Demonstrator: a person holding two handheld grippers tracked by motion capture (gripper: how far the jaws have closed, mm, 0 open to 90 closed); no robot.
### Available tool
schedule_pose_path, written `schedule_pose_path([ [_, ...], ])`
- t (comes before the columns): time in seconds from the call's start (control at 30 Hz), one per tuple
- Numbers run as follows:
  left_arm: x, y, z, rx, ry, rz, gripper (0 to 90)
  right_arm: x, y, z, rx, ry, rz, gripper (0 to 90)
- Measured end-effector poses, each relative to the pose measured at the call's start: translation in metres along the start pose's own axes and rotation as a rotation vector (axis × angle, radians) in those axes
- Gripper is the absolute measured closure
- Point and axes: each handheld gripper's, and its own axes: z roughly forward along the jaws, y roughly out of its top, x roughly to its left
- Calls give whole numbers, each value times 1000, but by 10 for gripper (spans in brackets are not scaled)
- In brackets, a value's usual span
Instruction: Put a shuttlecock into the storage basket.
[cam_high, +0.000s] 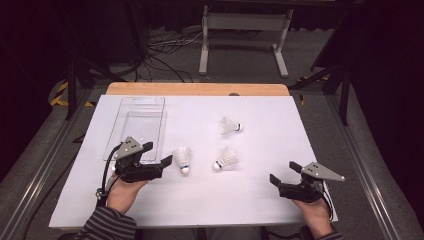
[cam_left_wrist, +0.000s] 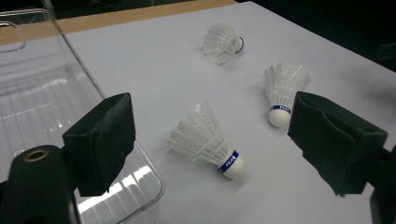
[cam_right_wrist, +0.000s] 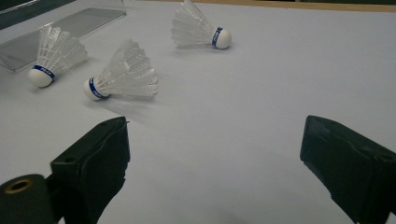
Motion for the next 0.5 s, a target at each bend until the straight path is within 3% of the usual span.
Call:
schedule_pose_path([
  [0.5, -7, 6, 14, 16, -25, 6, 158, 0, 0, 0, -1, 2, -1, 90],
])
